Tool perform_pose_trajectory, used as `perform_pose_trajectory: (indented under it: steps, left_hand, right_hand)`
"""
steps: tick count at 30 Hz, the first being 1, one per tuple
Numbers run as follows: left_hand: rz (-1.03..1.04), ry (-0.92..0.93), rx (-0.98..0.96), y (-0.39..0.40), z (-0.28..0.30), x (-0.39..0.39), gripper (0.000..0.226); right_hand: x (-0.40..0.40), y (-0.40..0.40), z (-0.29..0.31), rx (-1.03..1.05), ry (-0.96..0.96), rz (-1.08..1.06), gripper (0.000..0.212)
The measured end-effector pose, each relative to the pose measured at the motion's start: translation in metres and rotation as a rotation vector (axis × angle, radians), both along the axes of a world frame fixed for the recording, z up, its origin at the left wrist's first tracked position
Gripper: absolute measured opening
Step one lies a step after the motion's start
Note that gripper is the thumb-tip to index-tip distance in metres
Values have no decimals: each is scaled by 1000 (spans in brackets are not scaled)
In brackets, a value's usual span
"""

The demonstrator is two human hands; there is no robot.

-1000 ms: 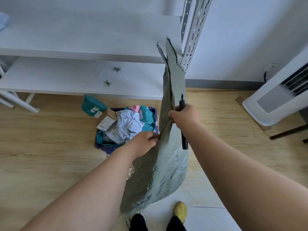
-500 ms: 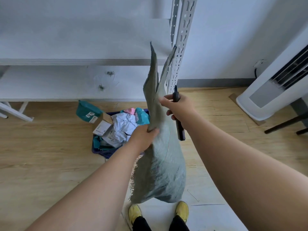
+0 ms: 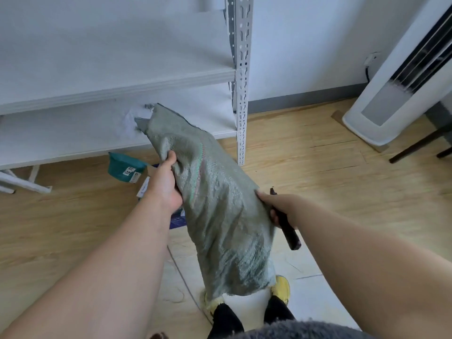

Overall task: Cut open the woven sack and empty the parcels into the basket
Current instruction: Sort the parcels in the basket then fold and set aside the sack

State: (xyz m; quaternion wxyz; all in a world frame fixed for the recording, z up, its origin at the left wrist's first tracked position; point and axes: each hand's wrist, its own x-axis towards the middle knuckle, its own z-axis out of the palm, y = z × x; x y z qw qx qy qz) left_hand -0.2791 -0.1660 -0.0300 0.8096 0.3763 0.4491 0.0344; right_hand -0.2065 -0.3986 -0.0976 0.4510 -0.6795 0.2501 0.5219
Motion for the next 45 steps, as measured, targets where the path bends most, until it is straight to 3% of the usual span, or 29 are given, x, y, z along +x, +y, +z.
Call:
perform_pose_trajectory:
  steps: [4,7,11,13,15,18,19,22,25,29,32,34,36,38,40,42,45]
  left_hand:
    - [87,51,-9,5,3,-4,34]
    - [112,-36,-8,2,10,-1,34]
    - [238,-126,-4,10,24,12,40]
    - [273,-130,24,20,25,14,45]
    - [149,-77,92,28,26,12,51]
    - [-374,196,433,37,27,0,79]
    - [-427,289,564,44,24,-2,89]
    - [-226,312,668,56,23,-3,85]
    - [-380,393,762,52,24,-5,98]
    - [-171,338,855,58,31,-2,79]
    - [-354,340,923,56,38,1,81]
    - [-264,269,913,58,42,3,76]
    - [-200,224,924,58,46,6,75]
    - [-241,256,976,56,45,4,75]
    - [-130,236,962,58,45,3,72]
    - [-115,221,948,59,43,1,73]
    - [-219,259,979,57,41,-4,70]
  right_hand:
    - [5,-6,13,72,114,30,46]
    - [0,-10,13,179,207,45,49]
    - [-2,-7,16,577,332,-226,39]
    - [2,-8,20,660,286,-319,32]
    - [10,-10,24,642,199,-333,25]
    - [26,-12,30,458,-33,-451,26]
    - [31,-13,34,390,-142,-502,27]
    - [47,-14,43,270,-443,-597,21]
    - [59,-16,50,106,-531,-341,18]
    - [75,-13,60,101,-658,-362,14]
    - [82,-8,71,147,-604,-398,21]
    - [87,-9,77,273,-627,-488,25]
    - [88,-10,85,336,-614,-358,28]
    - [82,-9,88,161,-598,-55,34]
    - [84,-5,86,140,-647,-121,39]
    - [89,-1,86,282,-607,-300,41]
    - [86,1,86,255,-572,-145,42]
